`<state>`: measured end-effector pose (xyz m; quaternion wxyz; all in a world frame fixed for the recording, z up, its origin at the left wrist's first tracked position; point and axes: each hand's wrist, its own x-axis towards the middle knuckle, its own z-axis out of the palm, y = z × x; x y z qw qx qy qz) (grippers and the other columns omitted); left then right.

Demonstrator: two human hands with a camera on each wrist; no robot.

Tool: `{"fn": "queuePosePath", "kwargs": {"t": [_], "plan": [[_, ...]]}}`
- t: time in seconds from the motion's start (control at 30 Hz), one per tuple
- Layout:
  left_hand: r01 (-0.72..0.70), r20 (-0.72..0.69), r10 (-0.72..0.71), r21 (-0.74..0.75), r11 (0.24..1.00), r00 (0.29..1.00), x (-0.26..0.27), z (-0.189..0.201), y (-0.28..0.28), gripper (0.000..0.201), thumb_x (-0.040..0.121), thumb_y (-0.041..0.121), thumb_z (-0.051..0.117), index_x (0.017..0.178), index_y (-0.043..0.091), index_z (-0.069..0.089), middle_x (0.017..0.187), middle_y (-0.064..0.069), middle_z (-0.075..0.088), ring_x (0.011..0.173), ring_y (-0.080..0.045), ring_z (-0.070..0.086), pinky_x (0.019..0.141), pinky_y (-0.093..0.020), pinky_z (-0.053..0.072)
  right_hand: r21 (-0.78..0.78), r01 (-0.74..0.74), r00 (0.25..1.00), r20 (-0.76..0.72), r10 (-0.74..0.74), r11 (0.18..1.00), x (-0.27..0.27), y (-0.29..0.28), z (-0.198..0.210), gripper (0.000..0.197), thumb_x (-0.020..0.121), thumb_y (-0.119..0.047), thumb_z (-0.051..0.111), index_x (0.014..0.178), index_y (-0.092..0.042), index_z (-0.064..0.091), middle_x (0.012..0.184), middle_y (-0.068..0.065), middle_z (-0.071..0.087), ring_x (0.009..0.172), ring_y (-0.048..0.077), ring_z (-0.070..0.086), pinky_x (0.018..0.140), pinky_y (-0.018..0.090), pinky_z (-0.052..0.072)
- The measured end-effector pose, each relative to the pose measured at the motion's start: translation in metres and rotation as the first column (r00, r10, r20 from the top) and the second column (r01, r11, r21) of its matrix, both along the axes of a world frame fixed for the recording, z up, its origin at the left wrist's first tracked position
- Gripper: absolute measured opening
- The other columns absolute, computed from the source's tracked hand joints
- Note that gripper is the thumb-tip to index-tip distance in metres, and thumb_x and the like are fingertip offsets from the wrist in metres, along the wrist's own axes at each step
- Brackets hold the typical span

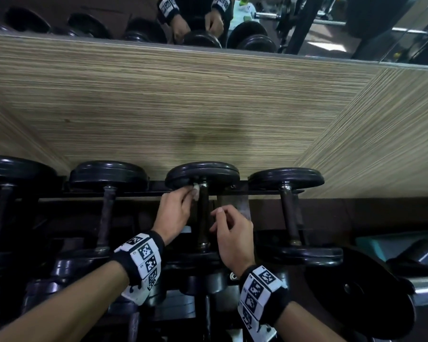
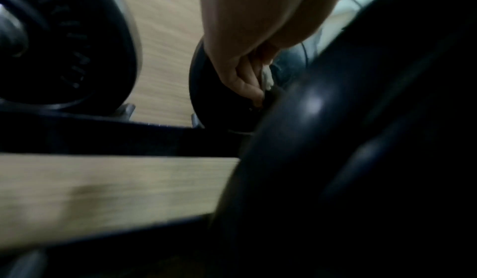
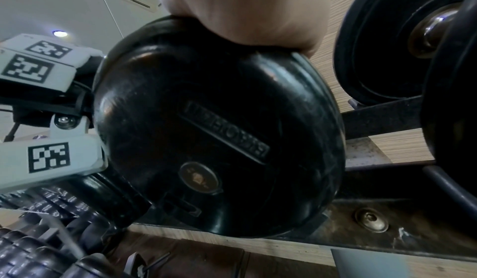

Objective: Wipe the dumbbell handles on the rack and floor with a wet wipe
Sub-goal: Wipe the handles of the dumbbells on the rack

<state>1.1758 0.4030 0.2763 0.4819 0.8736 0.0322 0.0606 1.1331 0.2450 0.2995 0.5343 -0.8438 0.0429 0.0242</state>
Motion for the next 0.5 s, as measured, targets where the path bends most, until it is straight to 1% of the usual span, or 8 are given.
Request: {"fn": "queuePosePath", "kwargs": {"t": [0.07, 0.17, 0.23, 0.27, 0.33, 0.37, 0.43, 0.5], "plan": [[0.05, 0.018, -0.05, 0.035, 0.998, 0.999, -0.001, 0.004, -0.005, 0.022, 0.1, 0.02, 0.058, 0.11, 0.009, 0.074, 0.09, 0.006, 0.074, 0.084, 0.002, 0.067, 0.082, -0.019, 0.051, 0.005, -0.005, 1.0, -0.01, 0.005, 1.0, 0.0, 0.0, 0.0, 0.021, 0.102, -0.024, 0.052, 0.088, -0.025, 0.067, 0.061, -0.007, 0.066, 0.053, 0.007, 0.059, 0.05, 0.017, 0.044], [0.067, 0.015, -0.068, 0.066, 0.996, 0.998, 0.002, 0.006, -0.006, 0.022, 0.099, 0.02, 0.059, 0.113, 0.011, 0.074, 0.097, 0.0, 0.076, 0.09, -0.007, 0.069, 0.082, -0.015, 0.047, 0.001, -0.019, 1.0, -0.024, 0.019, 1.0, 0.001, 0.0, 0.002, 0.02, 0.101, -0.023, 0.052, 0.087, -0.024, 0.067, 0.061, -0.007, 0.067, 0.054, 0.006, 0.06, 0.052, 0.016, 0.044], [0.05, 0.034, -0.051, 0.045, 0.998, 0.998, 0.0, 0.004, -0.002, 0.02, 0.099, 0.018, 0.06, 0.111, 0.01, 0.074, 0.096, 0.006, 0.075, 0.088, -0.003, 0.067, 0.08, -0.01, 0.046, 0.0, -0.025, 0.999, -0.035, 0.025, 1.0, 0.001, 0.0, 0.002, 0.021, 0.101, -0.023, 0.052, 0.087, -0.024, 0.067, 0.061, -0.006, 0.067, 0.054, 0.007, 0.06, 0.052, 0.016, 0.044], [0.017, 0.028, -0.018, 0.041, 0.999, 0.999, -0.003, 0.001, 0.001, 0.02, 0.099, 0.019, 0.059, 0.11, 0.011, 0.074, 0.093, 0.008, 0.073, 0.085, -0.003, 0.067, 0.079, -0.012, 0.047, 0.001, -0.027, 0.999, -0.039, 0.027, 1.0, 0.0, 0.0, 0.002, 0.021, 0.101, -0.023, 0.052, 0.086, -0.024, 0.067, 0.061, -0.007, 0.067, 0.053, 0.007, 0.06, 0.051, 0.016, 0.044], [-0.068, -0.042, 0.071, 0.069, 0.995, 0.997, -0.006, -0.006, 0.006, 0.019, 0.101, 0.021, 0.055, 0.1, 0.014, 0.073, 0.084, 0.004, 0.073, 0.076, -0.012, 0.067, 0.07, -0.026, 0.047, 0.011, -0.023, 0.999, -0.044, 0.024, 1.0, 0.001, 0.0, 0.003, 0.021, 0.101, -0.023, 0.052, 0.086, -0.024, 0.067, 0.06, -0.007, 0.067, 0.052, 0.006, 0.059, 0.05, 0.016, 0.044], [-0.095, -0.097, 0.105, 0.096, 0.991, 0.99, -0.005, -0.012, 0.009, 0.02, 0.101, 0.021, 0.054, 0.094, 0.015, 0.072, 0.08, -0.002, 0.072, 0.075, -0.018, 0.066, 0.067, -0.028, 0.043, 0.017, -0.021, 0.999, -0.047, 0.022, 1.0, 0.001, 0.0, 0.003, 0.022, 0.101, -0.022, 0.052, 0.085, -0.024, 0.067, 0.06, -0.007, 0.066, 0.052, 0.006, 0.058, 0.05, 0.015, 0.043], [-0.081, -0.219, 0.11, 0.138, 0.987, 0.969, 0.001, -0.02, 0.011, 0.022, 0.101, 0.02, 0.054, 0.09, 0.01, 0.071, 0.083, -0.01, 0.072, 0.083, -0.028, 0.067, 0.068, -0.027, 0.039, 0.017, -0.022, 0.999, -0.047, 0.023, 1.0, 0.001, -0.001, 0.003, 0.022, 0.101, -0.022, 0.052, 0.085, -0.025, 0.067, 0.059, -0.007, 0.066, 0.052, 0.005, 0.058, 0.05, 0.014, 0.042], [-0.024, -0.296, 0.053, 0.102, 0.994, 0.954, 0.01, -0.019, 0.01, 0.023, 0.101, 0.019, 0.054, 0.089, 0.008, 0.07, 0.086, -0.01, 0.072, 0.088, -0.028, 0.067, 0.068, -0.023, 0.038, 0.012, -0.025, 0.999, -0.048, 0.025, 1.0, 0.0, -0.001, 0.003, 0.022, 0.101, -0.023, 0.052, 0.085, -0.026, 0.066, 0.06, -0.007, 0.066, 0.053, 0.005, 0.058, 0.051, 0.014, 0.041]]}}
